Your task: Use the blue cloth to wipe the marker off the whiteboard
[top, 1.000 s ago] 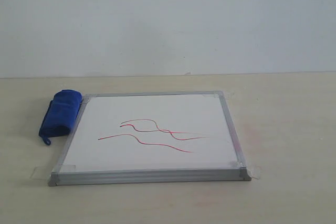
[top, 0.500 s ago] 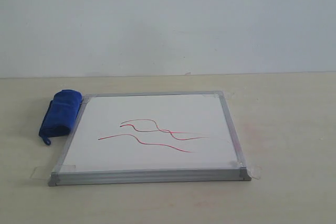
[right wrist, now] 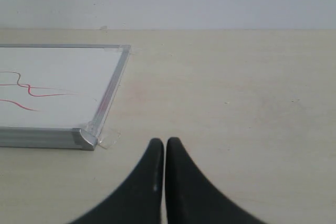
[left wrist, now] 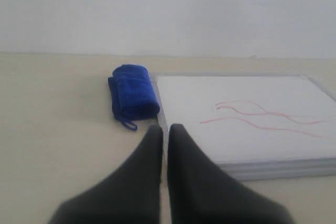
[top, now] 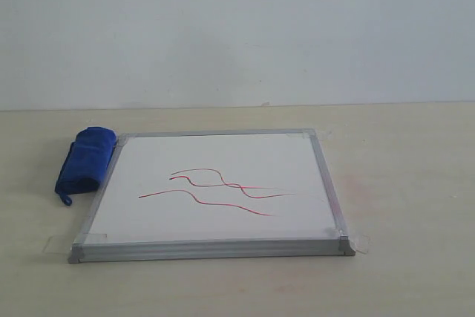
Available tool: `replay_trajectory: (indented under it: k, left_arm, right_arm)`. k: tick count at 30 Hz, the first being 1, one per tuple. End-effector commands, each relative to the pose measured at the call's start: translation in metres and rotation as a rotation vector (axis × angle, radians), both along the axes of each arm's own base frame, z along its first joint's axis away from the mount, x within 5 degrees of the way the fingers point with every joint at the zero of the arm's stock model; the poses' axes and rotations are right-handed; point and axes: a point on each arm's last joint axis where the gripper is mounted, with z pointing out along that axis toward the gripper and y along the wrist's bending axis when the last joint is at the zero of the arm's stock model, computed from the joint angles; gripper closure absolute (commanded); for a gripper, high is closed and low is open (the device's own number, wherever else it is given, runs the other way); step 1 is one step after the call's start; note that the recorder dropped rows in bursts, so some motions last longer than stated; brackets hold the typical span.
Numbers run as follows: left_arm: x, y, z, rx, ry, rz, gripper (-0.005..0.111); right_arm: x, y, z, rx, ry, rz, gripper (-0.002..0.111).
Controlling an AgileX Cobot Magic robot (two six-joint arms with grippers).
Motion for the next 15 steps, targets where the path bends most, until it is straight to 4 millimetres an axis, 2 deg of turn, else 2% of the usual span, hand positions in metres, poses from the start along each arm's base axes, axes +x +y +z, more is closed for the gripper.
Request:
replay_trajectory:
  k: [1,9,13,15]
  left_arm:
    - [0.001,0.001,0.011,-0.009,-0.132,0.011,0.103]
    - [-0.003,0.004,0.041,-0.005,-0.463,0.039,0.103]
    - [-0.004,0.004,0.043,-0.005,-0.484,0.040,0.103]
    - [-0.007,0.004,0.054,-0.005,-0.515,0.040,0.103]
  right_arm:
    - [0.000,0.000,0.001,-0.004,-0.010,0.003,0.107]
    - [0.000,0.000,0.001,-0.004,-0.010,0.003,0.107]
    - [0.000,0.000,0.001,-0.004,-0.010,0.003,0.107]
    - [0.000,0.000,0.001,-0.004,-0.010,0.003,0.107]
